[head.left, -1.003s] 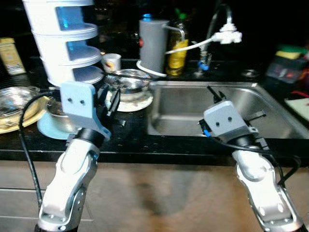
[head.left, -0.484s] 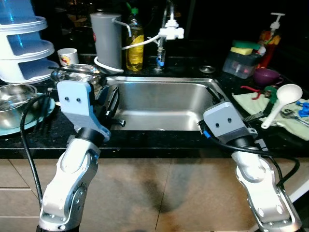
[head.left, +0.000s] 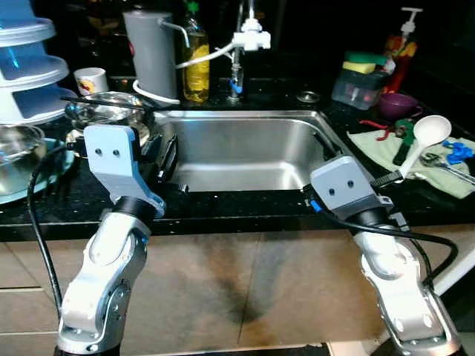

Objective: Kitchen organization

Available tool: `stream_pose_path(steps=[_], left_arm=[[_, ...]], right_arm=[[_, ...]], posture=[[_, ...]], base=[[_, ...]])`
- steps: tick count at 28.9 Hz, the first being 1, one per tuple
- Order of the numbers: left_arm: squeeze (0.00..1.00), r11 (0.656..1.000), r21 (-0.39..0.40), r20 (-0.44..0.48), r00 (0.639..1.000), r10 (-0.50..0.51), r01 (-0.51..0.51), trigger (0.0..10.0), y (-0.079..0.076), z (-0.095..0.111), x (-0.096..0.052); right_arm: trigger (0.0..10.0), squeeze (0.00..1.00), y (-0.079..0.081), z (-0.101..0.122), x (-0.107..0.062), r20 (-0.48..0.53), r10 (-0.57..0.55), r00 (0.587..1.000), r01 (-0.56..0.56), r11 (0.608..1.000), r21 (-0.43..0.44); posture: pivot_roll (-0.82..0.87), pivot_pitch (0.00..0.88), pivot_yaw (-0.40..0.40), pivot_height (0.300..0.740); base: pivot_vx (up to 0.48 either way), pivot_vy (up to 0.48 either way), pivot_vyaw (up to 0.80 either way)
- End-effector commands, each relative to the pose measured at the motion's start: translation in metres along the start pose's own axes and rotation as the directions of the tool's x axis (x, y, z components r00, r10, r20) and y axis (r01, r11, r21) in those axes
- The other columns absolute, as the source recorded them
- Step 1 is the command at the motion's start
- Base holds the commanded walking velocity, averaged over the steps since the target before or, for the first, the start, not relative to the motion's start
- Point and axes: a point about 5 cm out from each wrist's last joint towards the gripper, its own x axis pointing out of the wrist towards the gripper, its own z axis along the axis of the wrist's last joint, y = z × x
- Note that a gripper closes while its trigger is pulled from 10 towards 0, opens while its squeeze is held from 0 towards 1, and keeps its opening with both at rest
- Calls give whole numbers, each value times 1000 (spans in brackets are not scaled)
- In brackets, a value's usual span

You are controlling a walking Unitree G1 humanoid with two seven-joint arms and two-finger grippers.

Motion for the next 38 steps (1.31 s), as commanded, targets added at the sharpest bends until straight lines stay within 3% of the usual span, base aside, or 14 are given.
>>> stream_pose_path(steps=[1,6,26,34,38], left_arm=[[0,1000,-9,8,1000,-1,1,10000,0,3,-1],[0,1000,-3,4,1000,5,-5,10000,1,2,-1],[0,998,57,-35,999,4,-2,10000,1,-1,5],[0,993,120,-36,999,-2,7,10000,2,-2,7],[0,991,137,-40,999,2,3,10000,3,-2,10]], right_arm=[[10000,0,1,2,0,15,3,1000,-3,1000,-12],[10000,0,1,2,0,14,4,1000,-4,1000,-13],[10000,0,-5,1,5,-11,-37,999,37,998,54],[10000,0,-14,6,15,33,-81,996,80,997,15],[10000,0,-16,14,23,107,-66,992,72,996,-53]], posture=[[-71,82,-56,740],[-70,81,-56,740],[-65,81,-54,740],[-62,82,-53,740],[-59,81,-52,740]], base=[[0,480,0],[0,466,0],[0,0,0],[0,0,0],[0,0,0]])
